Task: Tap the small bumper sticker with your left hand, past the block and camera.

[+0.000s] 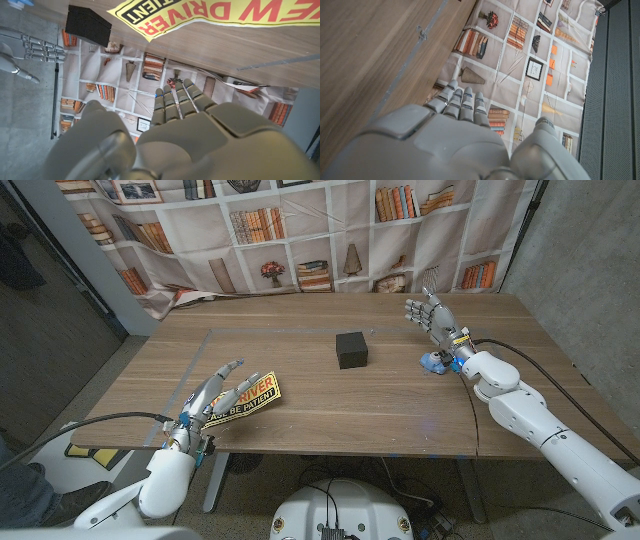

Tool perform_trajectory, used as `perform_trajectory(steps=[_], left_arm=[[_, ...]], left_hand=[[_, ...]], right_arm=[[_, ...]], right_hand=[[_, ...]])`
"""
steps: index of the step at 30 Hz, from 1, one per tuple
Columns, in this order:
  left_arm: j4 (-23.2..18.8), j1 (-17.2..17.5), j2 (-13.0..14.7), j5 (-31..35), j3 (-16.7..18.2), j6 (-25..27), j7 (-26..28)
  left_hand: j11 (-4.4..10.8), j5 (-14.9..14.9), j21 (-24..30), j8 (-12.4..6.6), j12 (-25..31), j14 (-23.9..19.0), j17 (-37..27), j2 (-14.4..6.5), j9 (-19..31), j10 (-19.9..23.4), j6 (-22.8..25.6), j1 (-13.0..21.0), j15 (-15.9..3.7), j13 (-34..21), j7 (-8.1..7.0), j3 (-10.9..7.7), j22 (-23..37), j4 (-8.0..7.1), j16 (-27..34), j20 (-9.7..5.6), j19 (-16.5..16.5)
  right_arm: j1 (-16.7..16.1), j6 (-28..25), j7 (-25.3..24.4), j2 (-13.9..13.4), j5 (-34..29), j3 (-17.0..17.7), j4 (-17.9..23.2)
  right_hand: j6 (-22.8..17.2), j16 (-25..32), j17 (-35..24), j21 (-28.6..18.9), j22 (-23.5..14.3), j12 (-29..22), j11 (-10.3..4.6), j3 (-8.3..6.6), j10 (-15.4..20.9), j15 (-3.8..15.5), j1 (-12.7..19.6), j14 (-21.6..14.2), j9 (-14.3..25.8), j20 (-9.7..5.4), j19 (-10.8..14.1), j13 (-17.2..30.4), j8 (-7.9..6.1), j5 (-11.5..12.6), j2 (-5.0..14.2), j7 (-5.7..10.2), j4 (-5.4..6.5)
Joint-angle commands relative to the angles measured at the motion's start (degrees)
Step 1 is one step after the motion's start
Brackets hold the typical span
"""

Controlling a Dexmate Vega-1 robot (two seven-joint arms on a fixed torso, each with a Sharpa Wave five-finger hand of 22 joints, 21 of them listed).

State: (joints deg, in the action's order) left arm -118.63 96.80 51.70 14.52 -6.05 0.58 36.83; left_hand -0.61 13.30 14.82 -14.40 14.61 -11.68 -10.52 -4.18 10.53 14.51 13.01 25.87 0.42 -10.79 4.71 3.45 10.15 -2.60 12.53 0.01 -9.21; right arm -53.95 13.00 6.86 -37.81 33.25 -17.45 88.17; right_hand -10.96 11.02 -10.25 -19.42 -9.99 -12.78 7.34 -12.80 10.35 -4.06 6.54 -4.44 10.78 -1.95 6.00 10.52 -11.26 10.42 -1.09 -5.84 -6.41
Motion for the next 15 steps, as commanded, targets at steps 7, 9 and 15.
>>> perform_trajectory(steps=[7, 9, 15], left_arm=[[-6.0, -2.5, 5.5, 13.5, -6.5, 18.3, -0.7], [-6.7, -2.8, 6.3, 14.3, -7.1, 20.3, -1.5], [-8.2, -4.0, 7.8, 14.6, -9.3, 24.5, -3.9]], left_hand=[[0.59, 0.0, -0.3, 0.05, -0.3, -0.8, -0.1, -1.4, 0.3, 0.5, 1.1, 1.0, -0.65, -0.3, -1.01, -0.38, 0.1, 0.37, -0.1, -0.12, -0.3], [0.84, 0.0, -0.5, -0.05, -0.3, -1.0, -0.1, -2.6, 0.3, 1.1, 1.9, 1.7, -0.74, -0.3, -1.26, -1.06, 0.1, 0.52, -0.2, -0.33, -0.5], [1.27, -0.2, -0.6, -0.20, -0.2, -1.9, -0.1, -3.7, 0.3, 2.2, 3.2, 2.9, -1.12, -0.3, -1.54, -1.93, 0.1, 0.89, -0.2, -0.79, -1.0]], right_arm=[[-0.1, -0.2, 0.6, -0.1, 0.7, 0.0, -0.1], [-0.2, -0.5, 0.6, -0.3, 0.7, 0.0, 0.1], [-0.4, -1.4, 0.8, -0.9, 1.0, 0.1, 0.5]], right_hand=[[-0.2, -0.2, -0.2, 0.4, -0.3, 0.2, -0.11, -0.25, 0.4, -0.27, 0.3, -0.2, 0.2, -0.09, 0.6, 0.2, -0.12, 0.3, 0.45, 0.00, -0.13], [-0.3, -0.2, -0.2, 0.5, -0.3, 0.2, -0.10, -0.25, 0.4, -0.27, 0.3, -0.2, 0.2, -0.10, 0.6, 0.2, -0.13, 0.3, 0.46, 0.02, -0.13], [-0.3, -0.2, -0.2, 0.5, -0.3, 0.2, -0.04, -0.23, 0.4, -0.23, 0.3, -0.2, 0.2, -0.11, 0.6, 0.2, -0.15, 0.3, 0.47, 0.00, -0.14]])
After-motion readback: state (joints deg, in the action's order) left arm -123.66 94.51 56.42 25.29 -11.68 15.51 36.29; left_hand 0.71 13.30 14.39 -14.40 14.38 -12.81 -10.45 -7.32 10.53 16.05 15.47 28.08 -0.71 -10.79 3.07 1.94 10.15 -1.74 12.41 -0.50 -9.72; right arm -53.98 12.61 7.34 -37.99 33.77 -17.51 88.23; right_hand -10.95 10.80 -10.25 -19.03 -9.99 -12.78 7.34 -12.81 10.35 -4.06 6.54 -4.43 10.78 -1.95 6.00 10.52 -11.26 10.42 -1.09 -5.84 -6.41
